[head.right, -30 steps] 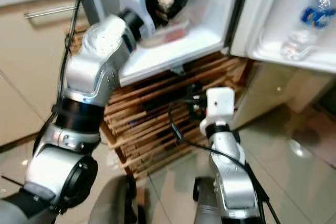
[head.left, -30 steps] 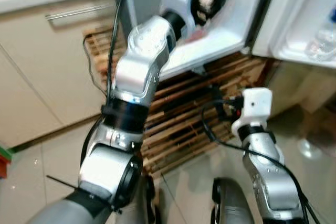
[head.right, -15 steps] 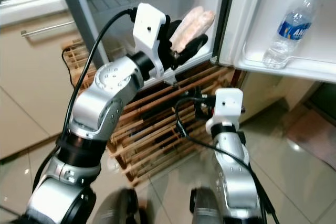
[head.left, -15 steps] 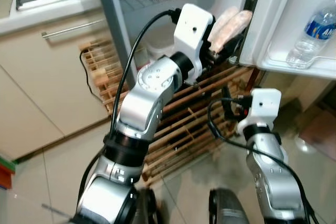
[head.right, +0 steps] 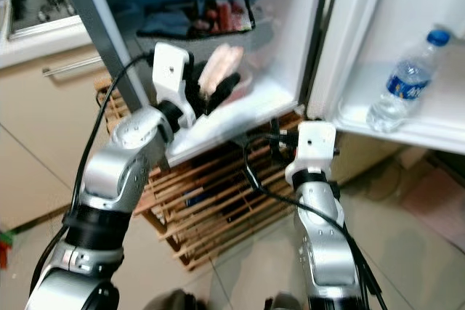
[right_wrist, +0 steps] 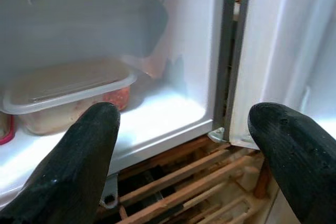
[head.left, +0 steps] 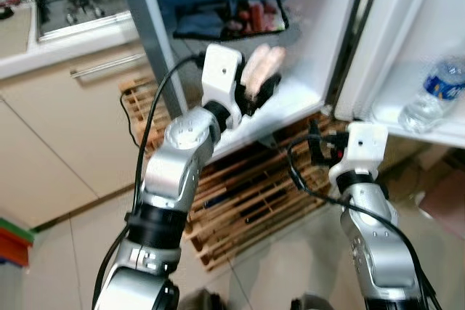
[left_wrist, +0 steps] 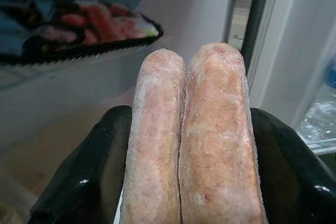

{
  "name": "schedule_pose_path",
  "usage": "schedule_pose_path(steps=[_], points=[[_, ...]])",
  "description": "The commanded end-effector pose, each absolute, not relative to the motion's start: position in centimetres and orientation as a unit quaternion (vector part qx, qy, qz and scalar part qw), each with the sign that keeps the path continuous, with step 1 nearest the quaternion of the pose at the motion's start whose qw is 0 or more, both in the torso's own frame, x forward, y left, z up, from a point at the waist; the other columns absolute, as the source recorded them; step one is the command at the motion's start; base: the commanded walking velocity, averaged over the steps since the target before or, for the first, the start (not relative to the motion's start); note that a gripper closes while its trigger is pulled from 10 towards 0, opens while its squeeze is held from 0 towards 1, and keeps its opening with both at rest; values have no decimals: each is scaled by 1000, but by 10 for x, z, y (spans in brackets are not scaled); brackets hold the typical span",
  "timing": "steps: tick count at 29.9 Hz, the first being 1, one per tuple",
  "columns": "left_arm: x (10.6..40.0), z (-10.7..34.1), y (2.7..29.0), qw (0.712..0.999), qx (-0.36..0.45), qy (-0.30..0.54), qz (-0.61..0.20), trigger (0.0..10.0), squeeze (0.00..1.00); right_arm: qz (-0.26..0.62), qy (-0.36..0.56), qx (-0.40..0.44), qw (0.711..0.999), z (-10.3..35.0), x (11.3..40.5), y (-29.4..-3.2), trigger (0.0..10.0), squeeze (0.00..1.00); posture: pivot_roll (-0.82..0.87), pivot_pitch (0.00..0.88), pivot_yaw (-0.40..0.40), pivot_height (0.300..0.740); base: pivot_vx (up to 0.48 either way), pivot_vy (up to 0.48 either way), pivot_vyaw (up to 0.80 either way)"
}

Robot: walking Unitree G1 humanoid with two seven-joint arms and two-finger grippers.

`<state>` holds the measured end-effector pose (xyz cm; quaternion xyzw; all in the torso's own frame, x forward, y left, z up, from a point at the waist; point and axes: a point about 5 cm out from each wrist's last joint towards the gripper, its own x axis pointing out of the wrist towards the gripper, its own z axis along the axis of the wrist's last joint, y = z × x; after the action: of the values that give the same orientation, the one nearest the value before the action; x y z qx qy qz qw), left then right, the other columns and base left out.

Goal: Restocking fridge

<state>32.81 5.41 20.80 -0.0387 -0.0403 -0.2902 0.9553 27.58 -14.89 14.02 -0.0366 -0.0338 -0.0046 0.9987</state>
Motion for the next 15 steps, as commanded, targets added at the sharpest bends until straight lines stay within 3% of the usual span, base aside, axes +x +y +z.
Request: schedule_pose_path(steps=[1, 2, 4, 7, 8, 14, 15], points=[[326, 214, 54, 957, -34, -64, -280, 0, 0, 0, -43, -39, 998, 143, 277, -148, 10000, 282, -137, 1, 73, 740, 0, 0, 569], [325, 214, 54, 958, -35, -64, -276, 0, 0, 1, -44, -39, 998, 143, 278, -148, 10000, 282, -137, 1, 72, 740, 0, 0, 569], [326, 214, 55, 960, -38, -69, -269, 0, 0, 2, -44, -38, 998, 144, 279, -147, 10000, 408, -134, 2, 69, 740, 204, -122, 472], [327, 214, 55, 961, -34, -72, -263, 0, 0, 4, -43, -41, 998, 143, 281, -146, 10000, 435, -133, 0, 66, 740, 405, -254, 467], [328, 214, 55, 962, -34, -72, -263, 0, 0, 5, -44, -42, 998, 144, 281, -146, 10000, 525, -133, 1, 64, 740, 401, -259, 456], [332, 213, 54, 964, -33, -70, -256, 0, 0, 12, -44, -48, 998, 144, 283, -145, 10000, 522, -137, 4, 63, 740, 406, -251, 455], [332, 213, 53, 964, -35, -68, -256, 0, 0, 17, -44, -52, 998, 144, 283, -144, 10000, 561, -140, 5, 63, 740, 409, -247, 406]])
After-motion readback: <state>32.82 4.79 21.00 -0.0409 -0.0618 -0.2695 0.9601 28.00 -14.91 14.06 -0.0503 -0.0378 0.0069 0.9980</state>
